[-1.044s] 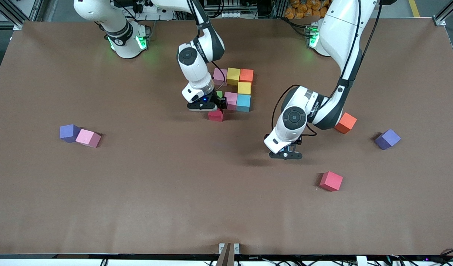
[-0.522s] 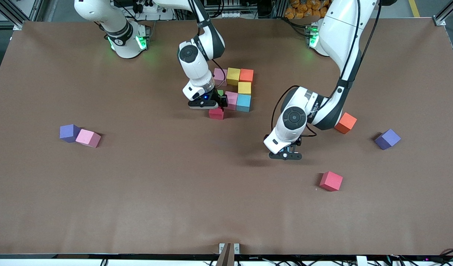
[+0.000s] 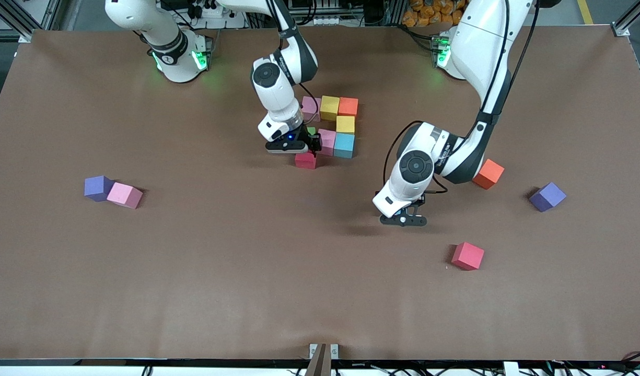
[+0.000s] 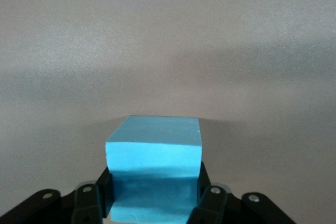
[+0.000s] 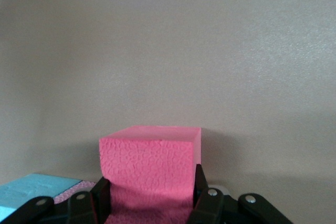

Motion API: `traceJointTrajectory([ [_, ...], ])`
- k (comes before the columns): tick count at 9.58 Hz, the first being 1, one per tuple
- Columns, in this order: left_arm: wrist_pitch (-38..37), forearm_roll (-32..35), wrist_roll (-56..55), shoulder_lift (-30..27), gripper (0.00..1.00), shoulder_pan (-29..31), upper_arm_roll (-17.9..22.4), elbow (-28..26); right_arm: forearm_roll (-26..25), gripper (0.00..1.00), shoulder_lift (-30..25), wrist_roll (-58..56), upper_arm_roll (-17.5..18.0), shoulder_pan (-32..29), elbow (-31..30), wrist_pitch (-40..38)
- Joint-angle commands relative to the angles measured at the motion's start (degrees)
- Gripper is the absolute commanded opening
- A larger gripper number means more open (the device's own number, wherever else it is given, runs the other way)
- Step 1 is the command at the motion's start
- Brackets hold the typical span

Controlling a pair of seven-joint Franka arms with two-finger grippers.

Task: Form number 2 with 11 blocks
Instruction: 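Release the red block with the right gripper while the left gripper lifts cyan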

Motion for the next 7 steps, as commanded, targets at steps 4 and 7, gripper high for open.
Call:
traceJointTrajectory([
  [4, -0.15, 4.25, 4.1, -3.14, 0.0, 0.19, 0.46, 0.24, 2.99, 1.0, 0.2, 1.72, -0.05, 0.75, -1.15, -1.32],
  [7, -3.14, 4.25, 5.59, -5.88, 0.0, 0.81, 0.64, 0.33, 3.52, 1.0, -0.33, 3.91, -0.49, 0.4, 0.43, -4.03],
])
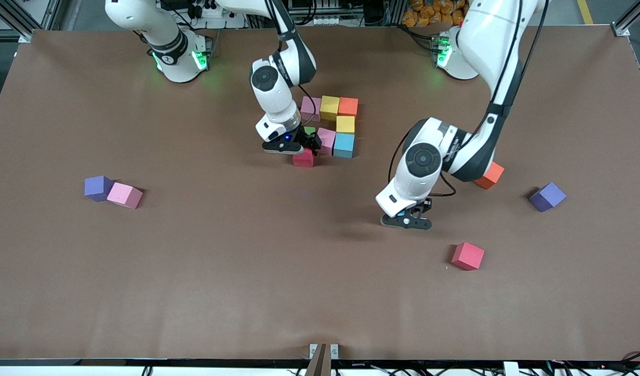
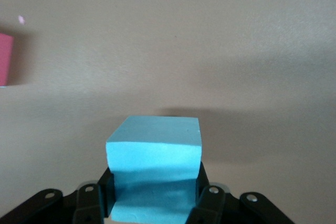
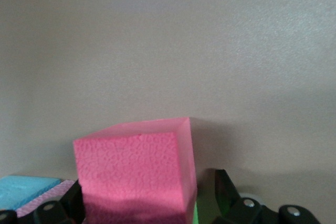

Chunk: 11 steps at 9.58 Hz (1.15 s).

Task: Form number 2 with 11 blocks
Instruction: 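Release the red block with the right gripper while the left gripper lifts cyan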

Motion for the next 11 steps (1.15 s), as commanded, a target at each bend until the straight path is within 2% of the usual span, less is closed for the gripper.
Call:
traceJointTrajectory([
  [1, -1.83, 1.4, 1.33, -2.11, 0.0, 0.18, 0.19, -0.8, 1.71, 1.0, -1.11, 2.41, -0.66, 0.23, 1.37, -2.67],
  [8, -2.02, 1.05, 3.79, -2.56, 0.0, 0.18, 0.54, 0.69, 0.48, 1.0, -4.53, -0.47, -7.15, 0.22, 2.17, -9.43],
  [10, -2.1, 0.44, 3.35, -2.99, 0.0, 0.0, 0.46, 1.65, 0.48, 1.0, -7.07, -9.31, -13.64, -0.12, 2.69, -16.18],
  [11, -2.1, 0.43, 3.18, -3.26, 0.0, -0.35, 0.45, 1.92, 0.48, 1.0, -8.3, -14.93, -14.19, -3.17, 2.69, -17.61],
])
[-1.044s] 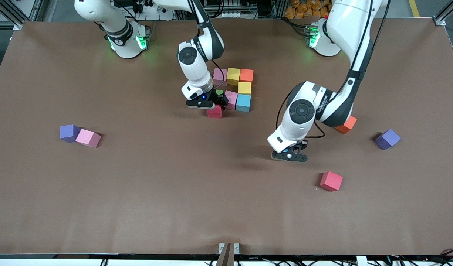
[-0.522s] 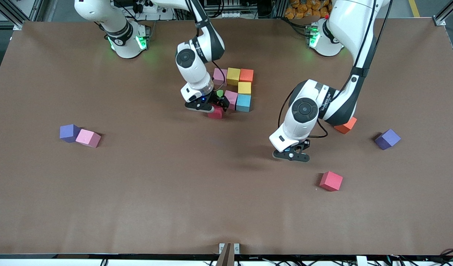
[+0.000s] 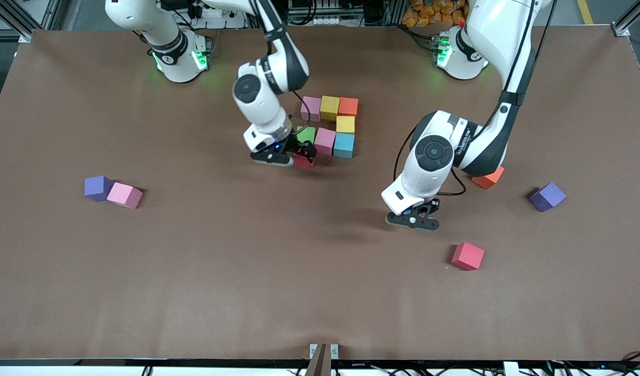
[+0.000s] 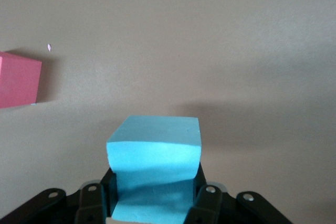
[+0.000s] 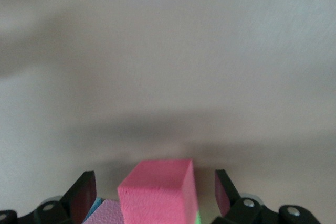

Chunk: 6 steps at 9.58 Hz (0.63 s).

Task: Form number 2 with 11 blocks
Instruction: 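Release the red block with the right gripper while the left gripper lifts cyan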

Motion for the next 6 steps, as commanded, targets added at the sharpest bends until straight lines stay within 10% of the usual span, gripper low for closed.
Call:
traceJointTrajectory([
  [1, -0.95, -0.89, -0.26, -1.08, 0.0, -0.95, -0.01, 1.68, -0.29, 1.0, -4.44, -12.78, -1.55, -5.74, -0.9, -4.1],
  [6, -1.22, -8.8, -4.12, 3.04, 0.0, -8.94, 2.18, 9.15, -5.99, 1.0, -5.24, -33.47, -2.6, -19.72, 1.12, -13.31],
])
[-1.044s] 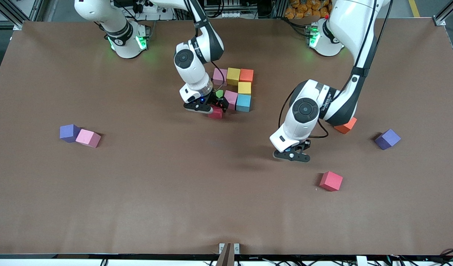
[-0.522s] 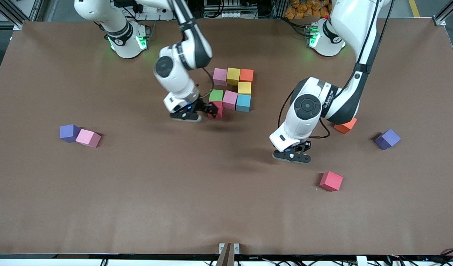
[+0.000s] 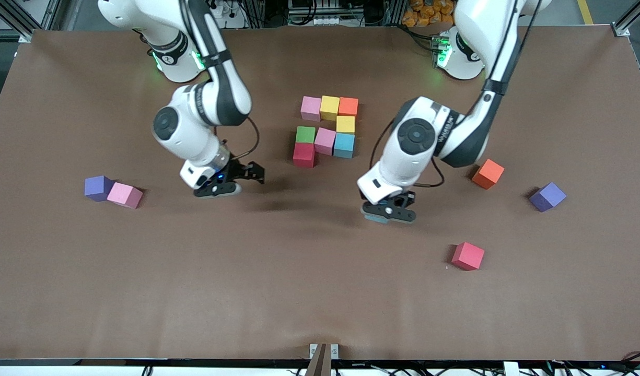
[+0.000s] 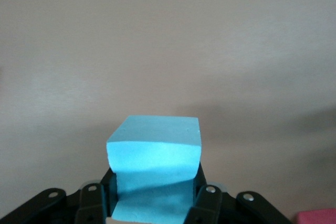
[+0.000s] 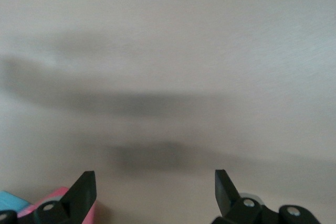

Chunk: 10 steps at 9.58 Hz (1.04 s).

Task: Form number 2 with 11 blocks
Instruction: 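Carry cyan with the left gripper while the right gripper reaches light pink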

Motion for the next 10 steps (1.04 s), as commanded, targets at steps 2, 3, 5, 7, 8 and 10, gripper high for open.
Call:
traceJointTrajectory([
  [2, -1.34, -7.3, -1.36, 5.44, 0.0, -9.25, 8.13, 7.53, -6.58, 1.0, -1.63, -3.58, -3.85, -5.11, 1.58, -7.06],
  [3, -2.39, -9.51, -1.36, 6.58, 0.0, -11.55, 10.42, 9.02, -8.52, 1.0, -1.63, -3.49, -5.7, -5.55, 1.67, -7.94],
  [5, -5.11, -11.37, -1.36, 9.3, 0.0, -16.82, 14.03, 12.89, -12.03, 1.0, -1.55, -4.19, -12.02, -5.29, 2.81, -14.76],
  [7, -5.65, -14.35, -1.36, 10.63, 0.0, -21.91, 18.16, 13.7, -14.77, 1.0, -1.55, -4.37, -16.43, -5.2, 3.34, -19.26],
  [8, -5.65, -16.98, -1.36, 11.42, 0.0, -24.55, 20.36, 14.57, -15.48, 1.0, -1.46, -4.54, -18.62, -5.29, 3.16, -21.11],
  [10, -5.65, -20.51, -1.36, 13.26, 0.0, -28.69, 23.61, 15.89, -17.5, 1.0, -0.85, -9.95, -24.42, -5.81, 2.81, -22.89],
])
